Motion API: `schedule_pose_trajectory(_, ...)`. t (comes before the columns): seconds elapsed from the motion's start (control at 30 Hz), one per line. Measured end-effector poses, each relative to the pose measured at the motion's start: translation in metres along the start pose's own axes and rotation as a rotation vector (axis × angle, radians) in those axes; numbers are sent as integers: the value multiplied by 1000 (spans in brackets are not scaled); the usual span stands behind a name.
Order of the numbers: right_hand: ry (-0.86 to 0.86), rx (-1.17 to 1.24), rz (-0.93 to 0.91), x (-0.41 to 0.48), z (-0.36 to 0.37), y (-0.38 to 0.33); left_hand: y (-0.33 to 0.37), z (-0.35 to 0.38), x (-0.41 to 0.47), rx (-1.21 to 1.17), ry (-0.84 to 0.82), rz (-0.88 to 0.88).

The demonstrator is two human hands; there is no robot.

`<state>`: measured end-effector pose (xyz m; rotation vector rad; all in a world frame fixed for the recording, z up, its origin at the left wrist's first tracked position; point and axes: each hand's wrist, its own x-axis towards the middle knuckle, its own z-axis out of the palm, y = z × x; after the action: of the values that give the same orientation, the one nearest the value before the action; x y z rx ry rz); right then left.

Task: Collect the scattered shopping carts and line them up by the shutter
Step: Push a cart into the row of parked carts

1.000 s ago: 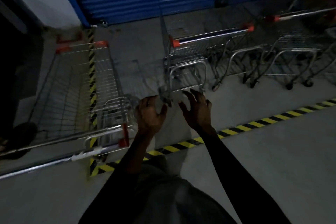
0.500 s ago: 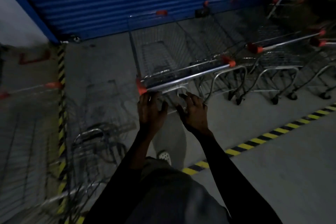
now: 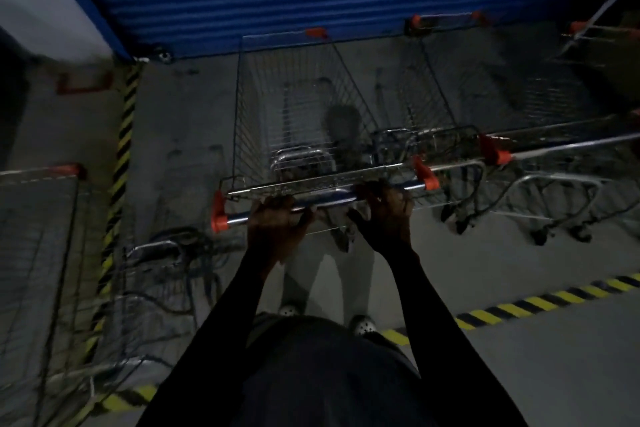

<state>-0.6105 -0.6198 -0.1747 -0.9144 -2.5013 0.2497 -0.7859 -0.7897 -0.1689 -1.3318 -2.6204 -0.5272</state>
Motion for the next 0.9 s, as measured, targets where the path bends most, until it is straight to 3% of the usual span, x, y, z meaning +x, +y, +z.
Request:
schedule_pose_trajectory(0.17,-4,63,-231,37,8,53,-17,-11,-9,181,-77,-124)
schedule_pose_trajectory(0.3,41,9,-331,52,16,61,-14,-9,-8,91,140,-217)
schedule_pose_trajectory(0.63,-45,238,-240,160,57,43,-52,8,83,61,117,-303)
schedule_pose_trajectory(0.9,-63,169,-191,271,138,-9,-175,43,207,132,49,-252)
